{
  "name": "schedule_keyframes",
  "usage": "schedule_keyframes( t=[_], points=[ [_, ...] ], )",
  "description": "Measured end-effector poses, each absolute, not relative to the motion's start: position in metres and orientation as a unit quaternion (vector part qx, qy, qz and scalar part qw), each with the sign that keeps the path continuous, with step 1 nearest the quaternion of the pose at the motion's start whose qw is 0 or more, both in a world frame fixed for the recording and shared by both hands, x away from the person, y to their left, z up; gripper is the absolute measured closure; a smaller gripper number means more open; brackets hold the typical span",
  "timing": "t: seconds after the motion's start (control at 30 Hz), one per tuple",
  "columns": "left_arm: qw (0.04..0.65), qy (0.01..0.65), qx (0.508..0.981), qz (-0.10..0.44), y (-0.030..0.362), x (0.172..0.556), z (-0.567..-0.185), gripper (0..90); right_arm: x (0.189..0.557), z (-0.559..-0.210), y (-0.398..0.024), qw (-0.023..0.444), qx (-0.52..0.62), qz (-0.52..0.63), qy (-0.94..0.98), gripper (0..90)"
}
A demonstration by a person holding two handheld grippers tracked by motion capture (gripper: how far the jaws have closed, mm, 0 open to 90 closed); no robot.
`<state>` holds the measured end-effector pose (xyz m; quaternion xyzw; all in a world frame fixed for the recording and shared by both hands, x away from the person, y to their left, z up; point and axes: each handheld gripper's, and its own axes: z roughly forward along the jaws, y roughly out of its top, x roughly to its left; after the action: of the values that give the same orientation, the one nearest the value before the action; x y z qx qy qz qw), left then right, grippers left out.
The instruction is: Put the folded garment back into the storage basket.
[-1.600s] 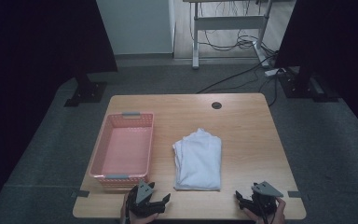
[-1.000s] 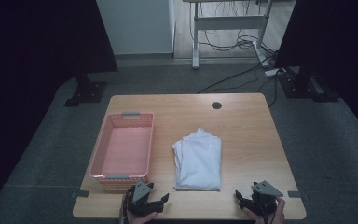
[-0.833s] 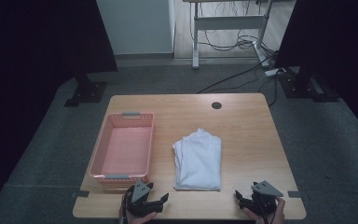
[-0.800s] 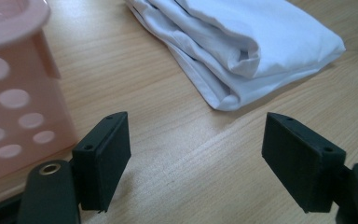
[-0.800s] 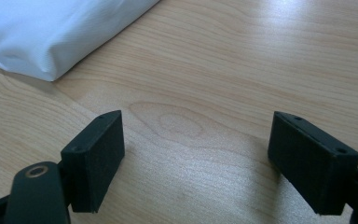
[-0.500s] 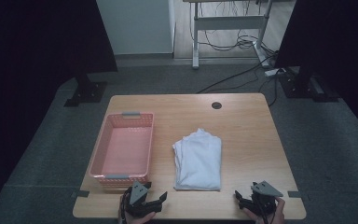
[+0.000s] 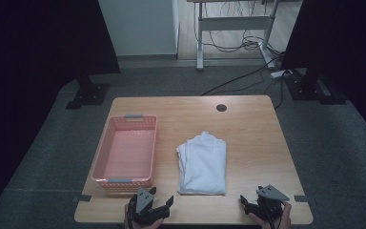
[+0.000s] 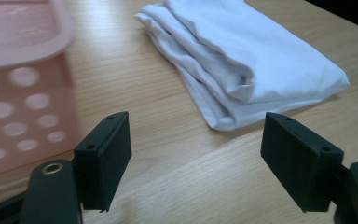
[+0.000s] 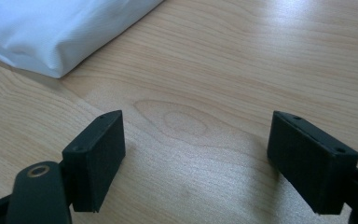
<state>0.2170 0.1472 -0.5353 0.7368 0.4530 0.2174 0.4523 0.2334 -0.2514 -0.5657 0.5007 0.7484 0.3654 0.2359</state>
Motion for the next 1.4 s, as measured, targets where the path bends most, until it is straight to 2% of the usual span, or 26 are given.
schedule_keyframes(
  t=[0.47,0.93,1.4],
  points=[
    [0.455,0.420,0.757,0.211,0.138,0.228,-0.520,22.3,0.232,-0.566,-0.249,0.243,0.508,0.365,0.741,19.1],
    [0.453,0.425,0.754,0.213,0.141,0.237,-0.515,21.9,0.231,-0.567,-0.250,0.240,0.502,0.369,0.745,19.0],
    [0.448,0.408,0.766,0.214,0.125,0.245,-0.509,23.3,0.231,-0.567,-0.250,0.240,0.502,0.370,0.744,19.0]
  ],
)
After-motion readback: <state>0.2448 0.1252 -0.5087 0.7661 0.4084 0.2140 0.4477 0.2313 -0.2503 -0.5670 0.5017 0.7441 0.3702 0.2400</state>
